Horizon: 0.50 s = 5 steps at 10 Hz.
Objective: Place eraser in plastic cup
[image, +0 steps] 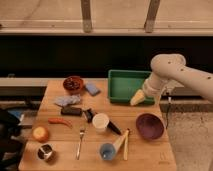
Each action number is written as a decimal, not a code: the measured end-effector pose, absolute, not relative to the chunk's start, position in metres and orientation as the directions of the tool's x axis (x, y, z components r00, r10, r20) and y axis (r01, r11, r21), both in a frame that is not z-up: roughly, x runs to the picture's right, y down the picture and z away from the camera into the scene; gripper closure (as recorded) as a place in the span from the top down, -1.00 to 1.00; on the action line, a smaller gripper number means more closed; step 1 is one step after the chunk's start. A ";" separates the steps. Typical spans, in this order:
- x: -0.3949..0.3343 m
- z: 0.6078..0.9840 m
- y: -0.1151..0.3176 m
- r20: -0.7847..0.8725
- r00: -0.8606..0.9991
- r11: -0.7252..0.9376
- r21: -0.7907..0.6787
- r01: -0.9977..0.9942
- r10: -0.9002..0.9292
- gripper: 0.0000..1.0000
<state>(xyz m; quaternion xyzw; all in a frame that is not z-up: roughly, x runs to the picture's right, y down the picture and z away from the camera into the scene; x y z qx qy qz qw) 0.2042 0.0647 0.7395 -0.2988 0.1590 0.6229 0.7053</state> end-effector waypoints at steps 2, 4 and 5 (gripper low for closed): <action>0.176 0.739 0.047 -0.549 0.294 0.163 -0.274 -0.948 0.782 0.60; 0.151 0.741 0.035 -0.508 0.398 0.259 -0.323 -0.910 0.764 0.60; 0.129 0.746 0.027 -0.484 0.471 0.325 -0.357 -0.876 0.738 0.60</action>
